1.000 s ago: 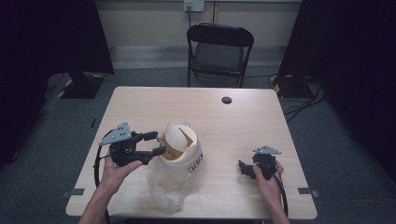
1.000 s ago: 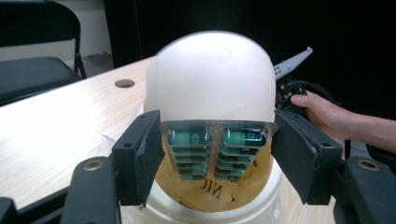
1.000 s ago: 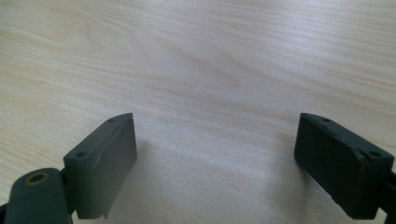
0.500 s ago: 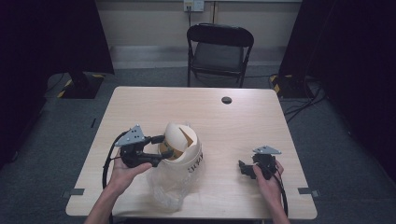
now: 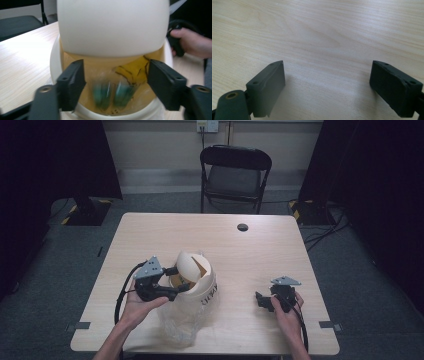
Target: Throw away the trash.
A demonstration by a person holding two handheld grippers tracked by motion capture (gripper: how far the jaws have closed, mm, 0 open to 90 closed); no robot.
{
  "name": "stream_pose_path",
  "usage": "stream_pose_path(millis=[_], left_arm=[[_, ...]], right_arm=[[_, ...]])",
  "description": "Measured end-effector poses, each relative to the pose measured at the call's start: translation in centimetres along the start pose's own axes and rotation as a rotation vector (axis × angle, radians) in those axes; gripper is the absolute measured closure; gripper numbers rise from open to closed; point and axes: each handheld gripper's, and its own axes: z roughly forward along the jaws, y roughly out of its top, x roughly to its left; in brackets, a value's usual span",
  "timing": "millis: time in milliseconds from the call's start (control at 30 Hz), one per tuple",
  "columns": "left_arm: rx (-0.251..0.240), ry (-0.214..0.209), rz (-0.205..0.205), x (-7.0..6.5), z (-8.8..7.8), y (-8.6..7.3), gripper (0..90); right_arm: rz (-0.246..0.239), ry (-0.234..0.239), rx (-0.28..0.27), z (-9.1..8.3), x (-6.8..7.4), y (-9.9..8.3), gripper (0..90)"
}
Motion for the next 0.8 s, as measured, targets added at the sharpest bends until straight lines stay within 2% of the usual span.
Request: stream_pose_path(millis=[200,233,433,500,533,567,600,633,667,700,733,767,800], left_arm=[[0.005,-0.004,0.002,0.0,-0.5,0.1,23.0],[-0.009,-0.014,-0.013,0.0,-0.7,0.0,22.8],[-0.046,-0.015,-0.032,0.4,-2.0,0.0,21.9],[-0.065,0.013,-0.045,1.1,-3.0,0.0,20.3],[-0.065,0.013,-0.045,1.1,-3.0,0.0,18.6],[-0.083,0.026,-0.069,1.9,-4.1,-0.2,17.0],[-0.083,0.026,-0.069,1.9,-4.1,-0.2,16.7],[-0.101,0.047,-0.098,2.5,-4.9,-0.6,16.5],[-0.101,0.047,-0.098,2.5,-4.9,-0.6,15.8],[-0.107,0.081,-0.122,3.1,-5.8,-1.1,15.7],[-0.107,0.081,-0.122,3.1,-5.8,-1.1,15.7],[-0.108,0.109,-0.138,3.6,-6.5,-1.7,15.7],[-0.108,0.109,-0.138,3.6,-6.5,-1.7,15.6]], right_arm=[[-0.001,0.000,0.000,0.0,0.0,0.0,12.0],[-0.001,0.000,0.000,0.0,0.0,0.0,12.1],[-0.001,0.000,0.000,0.0,0.0,0.0,12.0],[-0.001,0.000,0.000,0.0,0.0,0.0,12.0],[-0.001,0.000,0.000,0.0,0.0,0.0,12.0],[-0.001,0.000,0.000,0.0,0.0,0.0,12.0],[-0.001,0.000,0.000,0.0,0.0,0.0,12.0],[0.000,0.000,0.000,0.0,0.0,0.0,12.0],[0.000,0.000,0.000,0.0,0.0,0.0,12.0],[-0.001,0.000,0.000,0.0,0.0,0.0,12.0],[-0.001,0.000,0.000,0.0,0.0,0.0,12.0],[-0.001,0.000,0.000,0.0,0.0,0.0,12.0],[-0.001,0.000,0.000,0.0,0.0,0.0,12.0]])
